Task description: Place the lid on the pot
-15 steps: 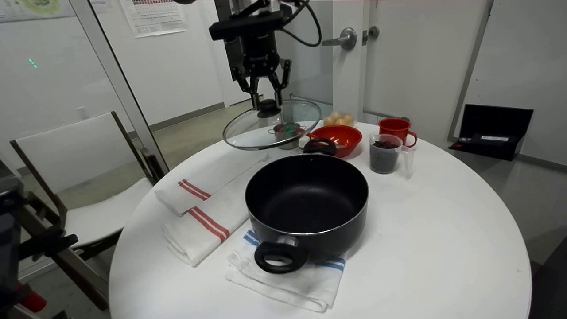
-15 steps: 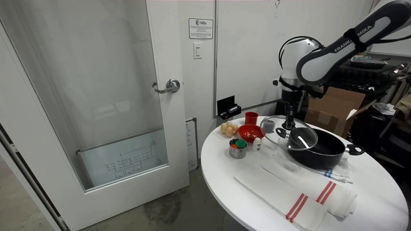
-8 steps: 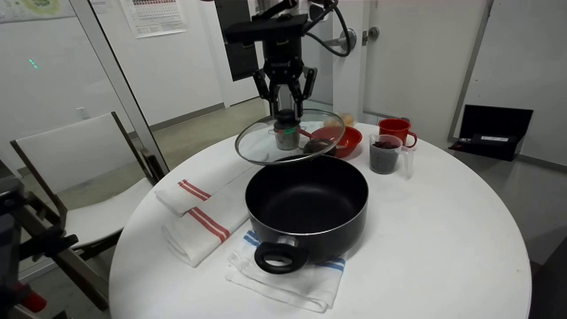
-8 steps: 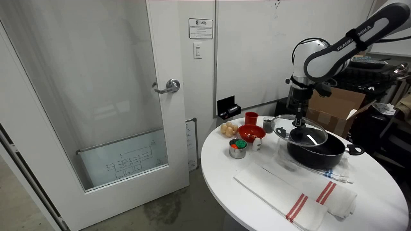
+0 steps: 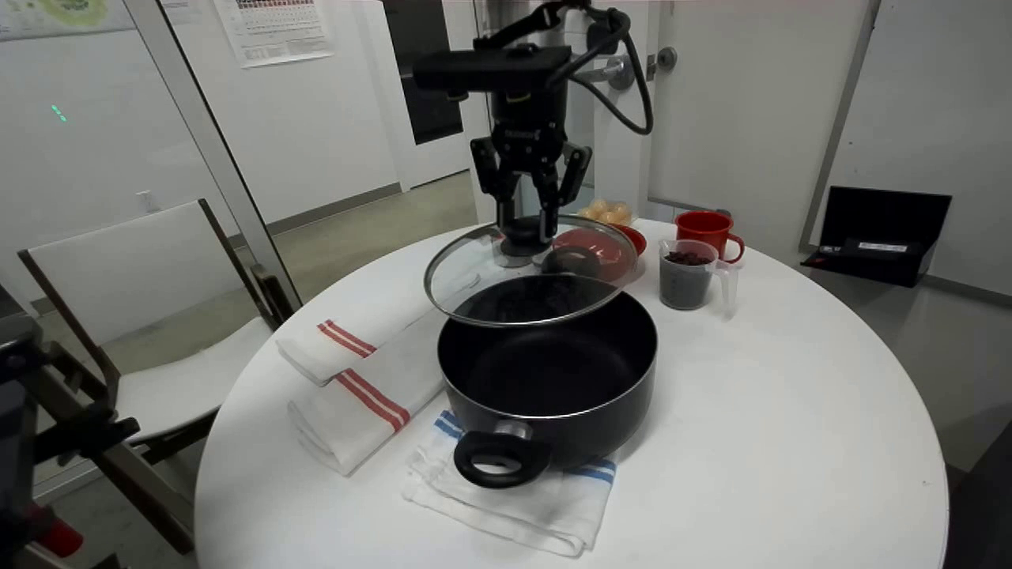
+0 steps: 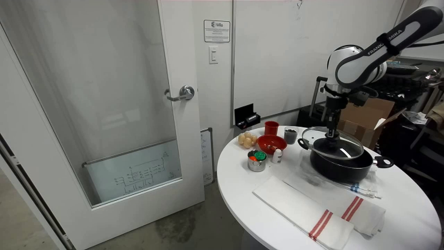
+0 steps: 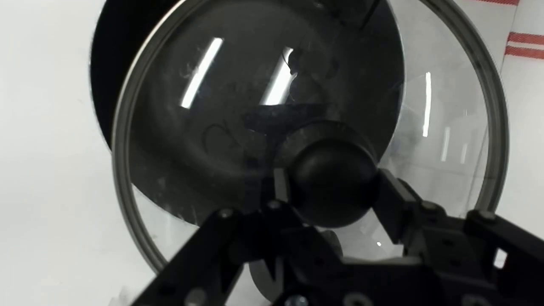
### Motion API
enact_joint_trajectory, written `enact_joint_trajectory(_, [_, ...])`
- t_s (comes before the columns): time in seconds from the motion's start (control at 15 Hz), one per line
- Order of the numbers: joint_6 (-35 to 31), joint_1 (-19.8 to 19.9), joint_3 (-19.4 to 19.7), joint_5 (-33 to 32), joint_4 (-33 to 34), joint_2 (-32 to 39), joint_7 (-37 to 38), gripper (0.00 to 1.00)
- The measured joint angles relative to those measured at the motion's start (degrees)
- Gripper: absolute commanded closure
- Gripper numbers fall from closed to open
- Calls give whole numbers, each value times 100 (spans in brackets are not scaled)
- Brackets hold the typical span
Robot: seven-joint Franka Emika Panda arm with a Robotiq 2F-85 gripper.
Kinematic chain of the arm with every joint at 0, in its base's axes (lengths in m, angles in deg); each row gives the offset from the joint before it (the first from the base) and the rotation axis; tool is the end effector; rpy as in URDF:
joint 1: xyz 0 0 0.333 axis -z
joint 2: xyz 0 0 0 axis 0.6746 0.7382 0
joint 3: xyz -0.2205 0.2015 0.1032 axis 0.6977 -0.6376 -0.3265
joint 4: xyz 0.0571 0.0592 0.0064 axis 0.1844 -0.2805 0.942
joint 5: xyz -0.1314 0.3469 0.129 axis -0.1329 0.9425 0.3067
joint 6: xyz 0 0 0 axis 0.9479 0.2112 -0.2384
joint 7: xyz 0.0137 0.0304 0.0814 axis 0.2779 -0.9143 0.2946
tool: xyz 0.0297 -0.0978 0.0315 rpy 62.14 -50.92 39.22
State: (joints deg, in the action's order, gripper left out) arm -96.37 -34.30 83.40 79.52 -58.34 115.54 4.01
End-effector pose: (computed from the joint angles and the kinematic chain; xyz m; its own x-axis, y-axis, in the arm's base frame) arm 0.6571 -0.0753 0.1390 0.9623 0.2337 -0.1391 0.2335 -0.9722 -0.0179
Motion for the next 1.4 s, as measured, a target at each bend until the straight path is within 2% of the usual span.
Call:
enact_joint_trajectory(0.67, [-4, 246, 114, 268, -172, -1, 256, 74])
enact_joint_trajectory(1.4, [-12, 302, 213, 297, -254, 53, 526, 74])
